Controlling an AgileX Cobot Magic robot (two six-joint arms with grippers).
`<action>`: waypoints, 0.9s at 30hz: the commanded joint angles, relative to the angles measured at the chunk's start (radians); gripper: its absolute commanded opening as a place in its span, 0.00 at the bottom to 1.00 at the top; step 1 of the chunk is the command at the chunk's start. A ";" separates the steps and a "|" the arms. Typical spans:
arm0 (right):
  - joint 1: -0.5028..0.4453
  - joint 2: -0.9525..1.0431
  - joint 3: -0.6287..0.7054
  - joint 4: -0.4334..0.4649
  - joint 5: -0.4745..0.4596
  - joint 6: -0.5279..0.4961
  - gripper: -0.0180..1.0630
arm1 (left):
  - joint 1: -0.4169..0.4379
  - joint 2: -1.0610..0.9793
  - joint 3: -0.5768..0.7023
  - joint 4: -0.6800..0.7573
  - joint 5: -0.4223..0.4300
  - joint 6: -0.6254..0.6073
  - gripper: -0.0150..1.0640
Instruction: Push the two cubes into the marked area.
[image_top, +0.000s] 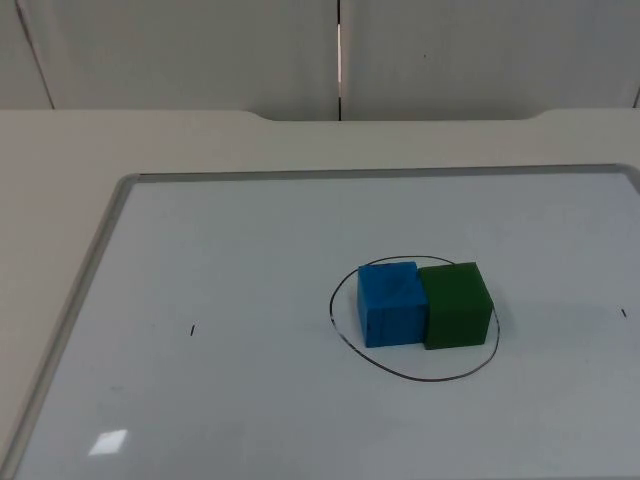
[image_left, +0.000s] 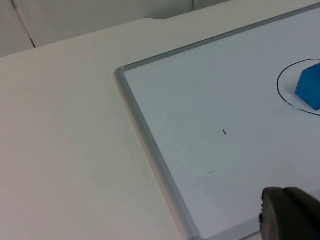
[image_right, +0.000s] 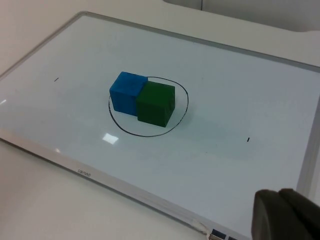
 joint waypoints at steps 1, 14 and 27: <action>-0.001 -0.005 0.008 -0.006 -0.003 0.001 0.05 | 0.002 -0.004 0.007 0.005 0.003 -0.003 0.01; -0.001 -0.005 0.008 -0.006 -0.003 0.001 0.68 | 0.002 -0.004 0.007 0.005 0.003 -0.003 0.36; -0.001 -0.005 0.008 -0.006 -0.003 0.001 0.68 | 0.002 -0.004 0.007 0.005 0.003 -0.003 0.88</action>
